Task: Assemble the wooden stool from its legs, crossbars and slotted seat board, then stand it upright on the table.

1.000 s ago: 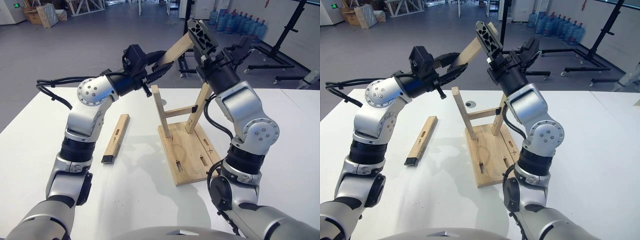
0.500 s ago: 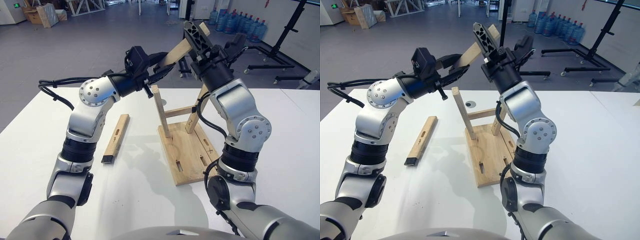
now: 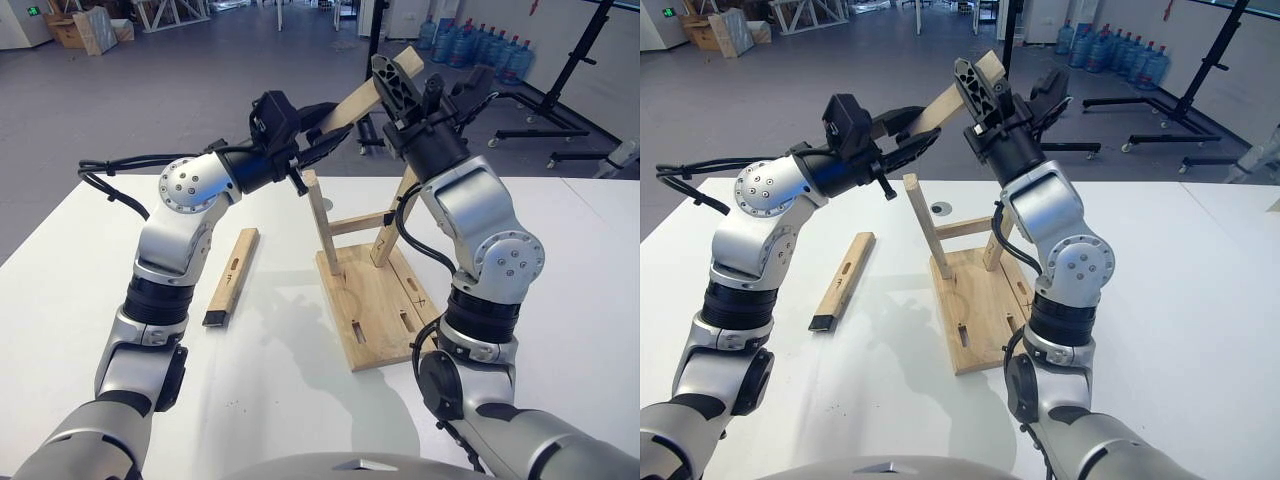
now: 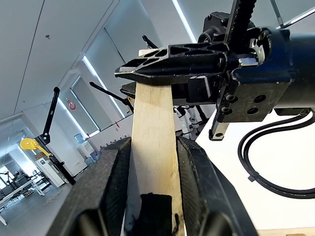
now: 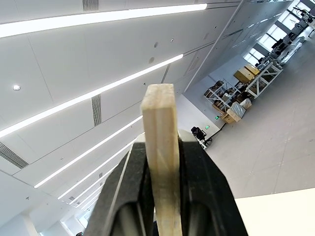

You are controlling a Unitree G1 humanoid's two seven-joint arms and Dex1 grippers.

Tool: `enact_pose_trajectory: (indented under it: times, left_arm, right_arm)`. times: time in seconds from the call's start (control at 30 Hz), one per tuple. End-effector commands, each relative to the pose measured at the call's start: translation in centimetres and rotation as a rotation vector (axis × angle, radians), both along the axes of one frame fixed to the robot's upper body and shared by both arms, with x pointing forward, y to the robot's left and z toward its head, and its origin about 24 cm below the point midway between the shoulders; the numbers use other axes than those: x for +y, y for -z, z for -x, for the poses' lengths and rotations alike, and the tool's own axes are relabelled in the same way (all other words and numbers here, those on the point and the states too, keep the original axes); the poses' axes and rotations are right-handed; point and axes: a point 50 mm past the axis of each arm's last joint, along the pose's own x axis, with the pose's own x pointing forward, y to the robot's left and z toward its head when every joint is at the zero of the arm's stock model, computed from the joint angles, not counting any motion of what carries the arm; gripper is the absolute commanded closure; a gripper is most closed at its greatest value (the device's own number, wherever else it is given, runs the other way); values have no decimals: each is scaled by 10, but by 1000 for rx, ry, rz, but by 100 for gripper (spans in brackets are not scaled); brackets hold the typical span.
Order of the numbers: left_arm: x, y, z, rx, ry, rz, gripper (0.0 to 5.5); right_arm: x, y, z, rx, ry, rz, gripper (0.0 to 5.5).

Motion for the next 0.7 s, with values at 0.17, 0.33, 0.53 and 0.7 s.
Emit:
enact_pose_trajectory:
  times: [0.17, 0.33, 0.53, 0.7]
  left_arm:
    - [1, 8, -4, 39, -20, -24, 422]
    - [4, 11, -8, 82, -51, -10, 369]
    - [9, 12, 2, 98, -28, -7, 276]
    - [46, -26, 14, 95, -71, 168, 181]
  right_arm:
    - [0, -5, 4, -33, 4, -3, 508]
    - [2, -1, 6, -37, 12, 30, 510]
    - [-2, 4, 6, -35, 36, 55, 510]
    - [-29, -3, 0, -57, 138, 77, 510]
